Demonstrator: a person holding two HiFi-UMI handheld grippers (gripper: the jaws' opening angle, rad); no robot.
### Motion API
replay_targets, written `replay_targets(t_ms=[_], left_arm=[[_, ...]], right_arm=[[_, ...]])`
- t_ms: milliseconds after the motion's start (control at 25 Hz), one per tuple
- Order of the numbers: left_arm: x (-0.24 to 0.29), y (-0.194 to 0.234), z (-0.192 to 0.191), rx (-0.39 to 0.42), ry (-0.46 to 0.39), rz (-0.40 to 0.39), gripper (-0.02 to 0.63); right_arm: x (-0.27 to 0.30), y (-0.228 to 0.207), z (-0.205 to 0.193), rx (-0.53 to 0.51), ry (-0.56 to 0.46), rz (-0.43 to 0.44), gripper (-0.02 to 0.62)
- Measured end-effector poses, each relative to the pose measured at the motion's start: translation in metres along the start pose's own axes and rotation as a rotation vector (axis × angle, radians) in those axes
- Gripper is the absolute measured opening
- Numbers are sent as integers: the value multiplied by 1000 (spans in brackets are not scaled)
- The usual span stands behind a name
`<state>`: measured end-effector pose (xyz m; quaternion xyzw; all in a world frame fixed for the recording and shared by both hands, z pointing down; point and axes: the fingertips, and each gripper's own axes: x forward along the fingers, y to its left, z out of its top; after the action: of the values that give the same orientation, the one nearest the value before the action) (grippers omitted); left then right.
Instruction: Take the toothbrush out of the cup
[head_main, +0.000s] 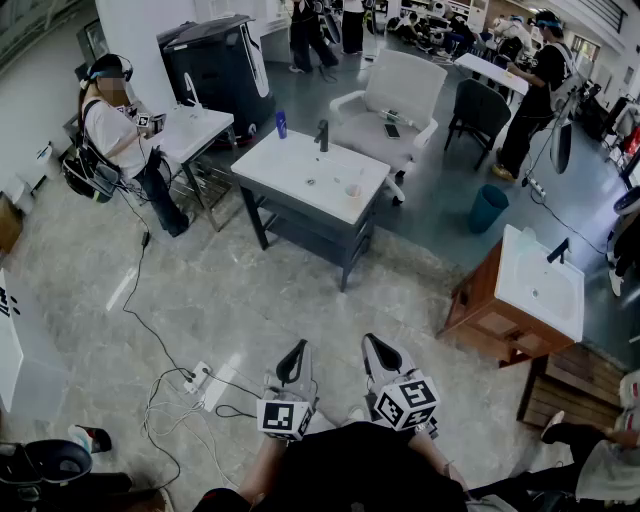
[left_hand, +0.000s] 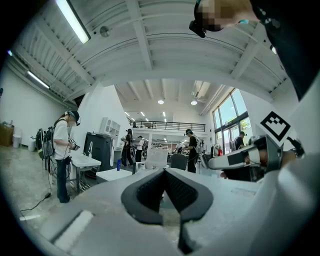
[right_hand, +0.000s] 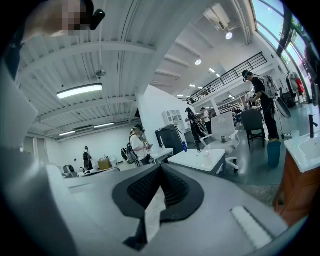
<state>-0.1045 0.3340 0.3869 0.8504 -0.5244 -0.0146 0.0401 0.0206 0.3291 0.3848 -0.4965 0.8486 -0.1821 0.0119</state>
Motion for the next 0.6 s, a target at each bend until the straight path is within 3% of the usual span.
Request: replay_targets(t_ms=[280, 600], left_arm=[[0, 9, -8, -15, -7, 27, 2], [-1, 9, -1, -14, -10, 1, 2]], right_arm=[[5, 3, 3, -6, -5, 2, 0], [9, 10, 1, -15, -2, 7, 0]])
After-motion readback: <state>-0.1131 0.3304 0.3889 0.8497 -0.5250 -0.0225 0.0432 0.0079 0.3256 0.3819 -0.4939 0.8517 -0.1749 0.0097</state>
